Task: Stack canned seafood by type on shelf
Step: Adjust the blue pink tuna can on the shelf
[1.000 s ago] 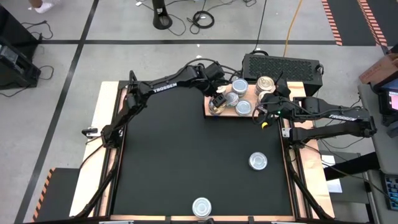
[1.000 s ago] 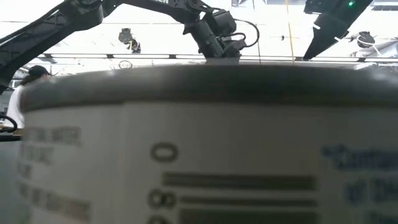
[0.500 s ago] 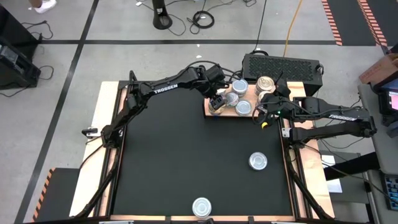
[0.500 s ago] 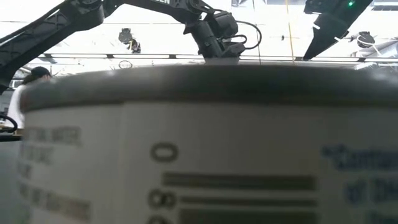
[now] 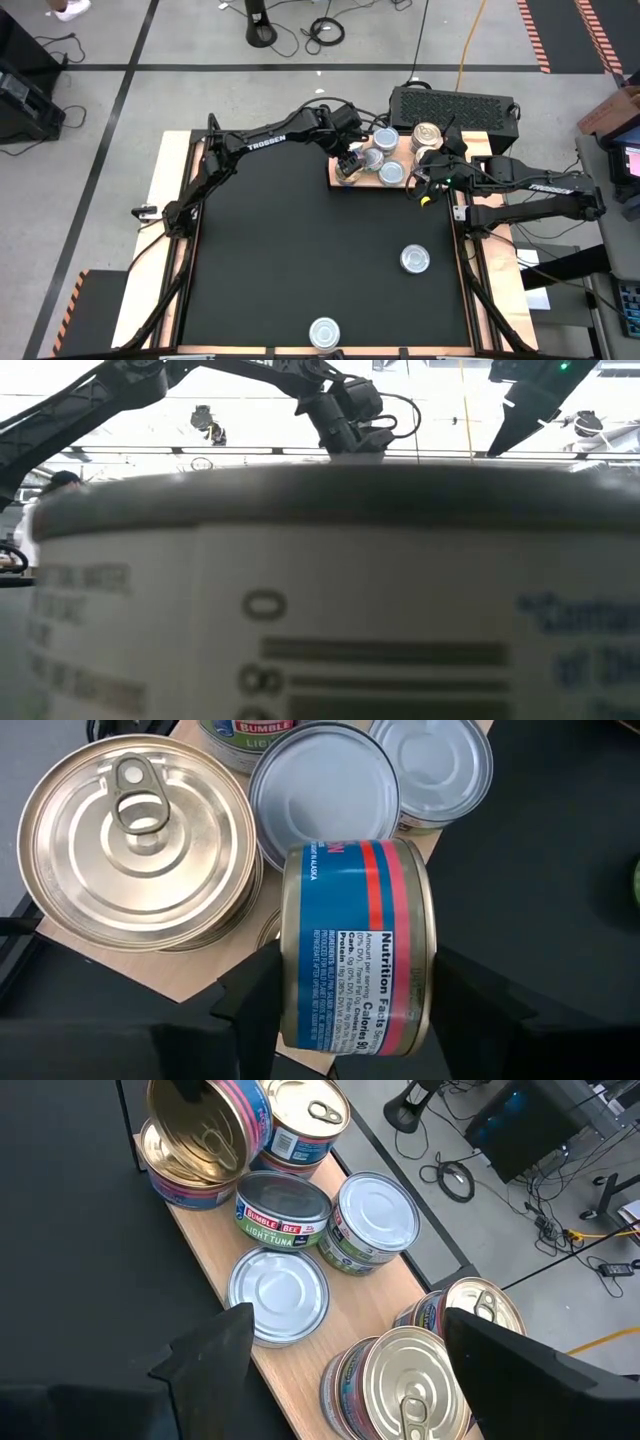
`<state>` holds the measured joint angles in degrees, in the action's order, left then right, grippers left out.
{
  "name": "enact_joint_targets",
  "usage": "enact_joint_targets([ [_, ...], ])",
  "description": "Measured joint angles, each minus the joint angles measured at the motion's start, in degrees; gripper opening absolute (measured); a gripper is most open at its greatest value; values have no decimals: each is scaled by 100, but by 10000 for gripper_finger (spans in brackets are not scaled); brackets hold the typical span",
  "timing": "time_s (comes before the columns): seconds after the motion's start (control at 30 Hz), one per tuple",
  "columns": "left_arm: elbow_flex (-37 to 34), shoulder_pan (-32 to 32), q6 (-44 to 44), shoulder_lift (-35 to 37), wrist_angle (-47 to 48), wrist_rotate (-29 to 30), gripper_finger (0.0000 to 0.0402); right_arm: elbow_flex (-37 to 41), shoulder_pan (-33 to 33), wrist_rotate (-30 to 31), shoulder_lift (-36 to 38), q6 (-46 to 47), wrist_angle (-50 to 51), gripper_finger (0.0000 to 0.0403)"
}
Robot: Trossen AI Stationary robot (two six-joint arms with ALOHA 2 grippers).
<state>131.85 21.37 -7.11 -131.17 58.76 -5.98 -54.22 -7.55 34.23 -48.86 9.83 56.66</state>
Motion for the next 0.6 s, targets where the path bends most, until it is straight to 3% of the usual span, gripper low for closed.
enact_joint_targets([
  [0.2,310,52,-152,32,-83,-124,208,0,0,1,-2,1,0,318],
  [0.4,302,112,-313,521,-124,-183,208,0,0,28,-2,-18,0,318],
  [0.6,310,187,-569,1132,-53,-698,208,0,0,25,-2,-5,-4,318],
])
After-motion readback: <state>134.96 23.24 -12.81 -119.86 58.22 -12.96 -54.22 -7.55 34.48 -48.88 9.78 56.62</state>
